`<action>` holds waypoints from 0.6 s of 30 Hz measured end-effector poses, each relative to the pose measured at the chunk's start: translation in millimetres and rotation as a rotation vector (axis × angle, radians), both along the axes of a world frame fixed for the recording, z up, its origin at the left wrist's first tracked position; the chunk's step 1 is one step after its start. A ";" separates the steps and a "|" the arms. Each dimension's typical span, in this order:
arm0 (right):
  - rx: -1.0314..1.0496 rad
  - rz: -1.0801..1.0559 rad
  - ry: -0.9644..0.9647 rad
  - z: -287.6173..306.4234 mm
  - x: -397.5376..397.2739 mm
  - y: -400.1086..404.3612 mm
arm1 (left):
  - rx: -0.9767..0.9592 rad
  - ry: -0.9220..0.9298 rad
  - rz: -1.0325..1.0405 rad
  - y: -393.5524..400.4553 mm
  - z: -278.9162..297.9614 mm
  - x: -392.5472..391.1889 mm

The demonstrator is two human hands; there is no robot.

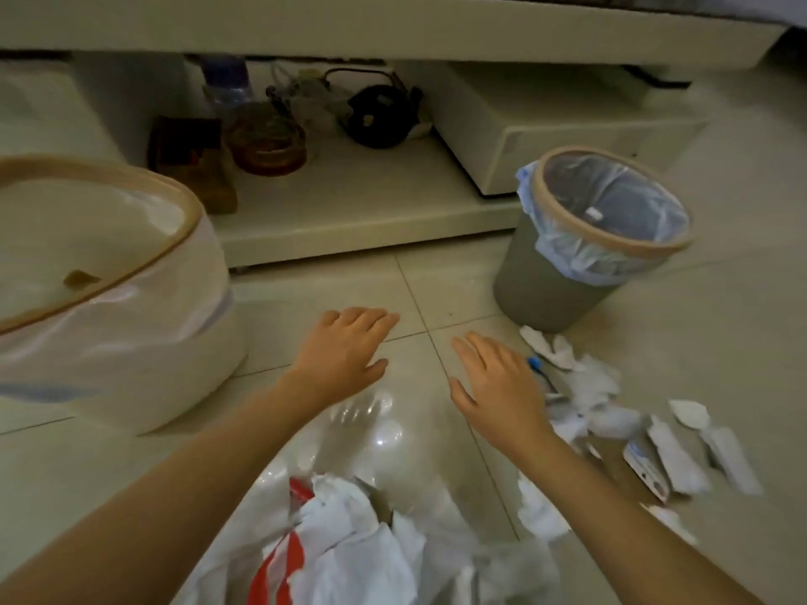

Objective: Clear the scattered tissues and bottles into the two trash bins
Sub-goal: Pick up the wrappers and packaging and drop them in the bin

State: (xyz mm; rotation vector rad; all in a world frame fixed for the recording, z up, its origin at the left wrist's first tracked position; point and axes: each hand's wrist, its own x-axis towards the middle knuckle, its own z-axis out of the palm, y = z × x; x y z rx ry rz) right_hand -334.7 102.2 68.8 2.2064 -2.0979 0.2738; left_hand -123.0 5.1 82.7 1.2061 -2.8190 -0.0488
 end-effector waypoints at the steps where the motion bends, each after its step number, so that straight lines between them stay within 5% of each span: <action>1: 0.021 -0.031 0.002 -4.1 -11.0 9.3 | 0.016 -0.008 -0.028 2.6 -6.0 -13.0; 18: 0.265 -0.390 0.013 -57.1 -119.0 125.7 | 0.178 -0.066 -0.302 54.4 -85.1 -191.5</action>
